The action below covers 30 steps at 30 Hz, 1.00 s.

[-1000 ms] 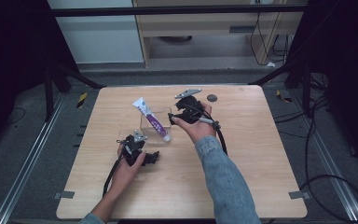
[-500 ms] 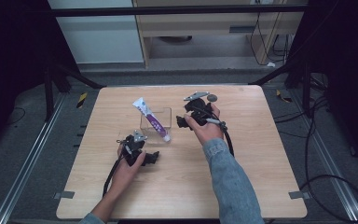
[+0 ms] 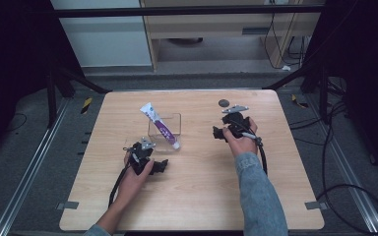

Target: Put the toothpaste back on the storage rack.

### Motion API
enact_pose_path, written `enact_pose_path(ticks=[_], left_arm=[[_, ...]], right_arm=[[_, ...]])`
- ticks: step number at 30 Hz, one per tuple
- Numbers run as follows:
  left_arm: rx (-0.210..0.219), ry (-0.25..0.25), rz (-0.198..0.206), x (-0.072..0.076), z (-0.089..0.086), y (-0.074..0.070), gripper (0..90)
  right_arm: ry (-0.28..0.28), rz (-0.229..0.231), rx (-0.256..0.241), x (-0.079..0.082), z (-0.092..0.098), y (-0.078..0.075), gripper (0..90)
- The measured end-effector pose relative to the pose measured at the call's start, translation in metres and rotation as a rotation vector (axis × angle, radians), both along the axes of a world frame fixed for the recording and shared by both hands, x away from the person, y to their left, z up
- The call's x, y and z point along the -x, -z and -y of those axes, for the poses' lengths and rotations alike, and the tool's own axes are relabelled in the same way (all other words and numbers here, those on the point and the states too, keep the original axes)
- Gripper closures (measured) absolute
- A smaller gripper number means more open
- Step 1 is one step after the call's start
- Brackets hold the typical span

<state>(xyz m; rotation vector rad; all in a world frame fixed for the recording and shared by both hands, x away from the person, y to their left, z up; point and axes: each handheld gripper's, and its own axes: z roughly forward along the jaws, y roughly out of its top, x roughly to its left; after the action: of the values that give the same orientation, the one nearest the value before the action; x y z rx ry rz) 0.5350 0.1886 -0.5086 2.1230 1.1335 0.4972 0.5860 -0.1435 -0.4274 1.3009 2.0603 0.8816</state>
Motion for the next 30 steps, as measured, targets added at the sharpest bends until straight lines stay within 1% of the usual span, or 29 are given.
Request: enact_pose_path(ticks=[2,3,4,6,7,9,12,14,16,18,21,23,27,30], left_arm=[[0.0,0.0,0.0,0.0,0.0,0.0,0.0],[0.0,0.0,0.0,0.0,0.0,0.0,0.0],[0.0,0.0,0.0,0.0,0.0,0.0,0.0],[0.001,0.0,0.0,0.0,0.0,0.0,0.0],[0.001,0.0,0.0,0.0,0.0,0.0,0.0],[0.001,-0.001,0.0,0.0,0.0,0.0,0.0],[0.001,-0.001,0.0,0.0,0.0,0.0,0.0],[0.001,-0.001,-0.001,0.0,0.0,0.0,0.0],[0.001,-0.001,-0.001,0.0,0.0,0.0,0.0],[0.001,-0.001,-0.001,0.0,0.0,0.0,0.0],[0.001,-0.001,-0.001,0.0,0.0,0.0,0.0],[0.002,-0.002,-0.001,0.0,0.0,0.0,0.0],[0.002,-0.002,-0.001,0.0,0.0,0.0,0.0],[0.002,-0.001,-0.001,0.0,0.0,0.0,0.0]], right_arm=[[0.01,-0.007,-0.004,0.002,0.009,0.006,13.1],[0.022,-0.011,0.01,0.003,0.016,0.011,13.1],[0.022,-0.011,0.01,0.003,0.016,0.011,13.1],[0.03,-0.015,0.007,0.005,0.022,0.017,13.1],[0.04,-0.015,0.011,0.007,0.029,0.023,13.1],[0.041,-0.017,0.011,0.008,0.031,0.025,12.8],[0.045,-0.026,0.008,0.011,0.037,0.034,12.4],[0.038,-0.026,0.011,0.013,0.04,0.039,11.8],[0.036,-0.04,0.012,0.015,0.042,0.045,11.1],[0.03,-0.045,0.017,0.016,0.043,0.049,10.9],[0.045,-0.046,0.018,0.017,0.047,0.054,10.9],[0.065,-0.05,0.007,0.016,0.052,0.059,10.9],[0.079,-0.064,-0.012,0.014,0.059,0.062,10.9],[0.09,-0.055,-0.027,0.011,0.063,0.066,10.9]])
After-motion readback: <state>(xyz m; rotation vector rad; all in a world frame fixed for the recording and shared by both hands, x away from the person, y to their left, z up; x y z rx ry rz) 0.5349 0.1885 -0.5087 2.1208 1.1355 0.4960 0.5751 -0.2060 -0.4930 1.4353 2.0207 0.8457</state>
